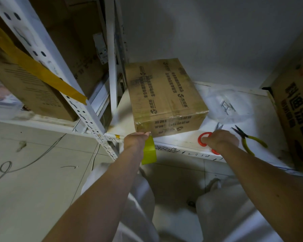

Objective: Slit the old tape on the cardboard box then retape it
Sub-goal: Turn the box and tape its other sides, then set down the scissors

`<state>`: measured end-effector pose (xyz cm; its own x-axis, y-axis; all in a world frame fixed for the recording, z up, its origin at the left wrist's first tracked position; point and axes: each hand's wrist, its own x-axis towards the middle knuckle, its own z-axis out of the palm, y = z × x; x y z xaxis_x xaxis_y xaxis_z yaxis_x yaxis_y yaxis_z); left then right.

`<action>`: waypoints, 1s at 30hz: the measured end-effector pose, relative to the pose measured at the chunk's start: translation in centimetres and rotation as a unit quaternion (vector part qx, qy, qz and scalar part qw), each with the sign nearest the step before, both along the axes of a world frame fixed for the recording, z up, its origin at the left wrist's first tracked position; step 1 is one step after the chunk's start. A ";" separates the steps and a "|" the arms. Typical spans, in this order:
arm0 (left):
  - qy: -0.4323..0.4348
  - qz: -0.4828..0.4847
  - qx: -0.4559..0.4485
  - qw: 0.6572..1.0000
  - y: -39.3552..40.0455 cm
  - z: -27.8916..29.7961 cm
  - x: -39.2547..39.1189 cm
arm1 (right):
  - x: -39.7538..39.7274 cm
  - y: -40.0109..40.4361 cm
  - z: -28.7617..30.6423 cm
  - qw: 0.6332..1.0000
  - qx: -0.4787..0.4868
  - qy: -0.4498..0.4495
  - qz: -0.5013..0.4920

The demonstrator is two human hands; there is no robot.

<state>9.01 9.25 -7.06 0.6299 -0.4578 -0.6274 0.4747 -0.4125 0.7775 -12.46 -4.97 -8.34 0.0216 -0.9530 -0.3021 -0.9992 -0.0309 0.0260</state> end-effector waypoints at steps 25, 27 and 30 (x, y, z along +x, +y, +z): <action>0.036 -0.046 -0.031 0.998 1.5 1.0 -0.4 | -3.4 -2.2 8.8 0.874 0.447 -0.124 0.148; 0.024 -0.059 -0.019 0.998 1.5 1.0 -0.3 | -0.8 -1.5 9.3 0.876 0.410 -0.151 0.205; 0.021 -0.077 -0.012 0.997 1.6 0.9 -0.2 | 2.9 -0.5 9.3 0.863 0.392 -0.154 0.278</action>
<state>8.85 10.88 -6.13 0.5240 -0.5618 -0.6402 0.4399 -0.4651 0.7682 -9.58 -5.47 0.94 0.6052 -0.2750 -0.7471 -0.7793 -0.3961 -0.4856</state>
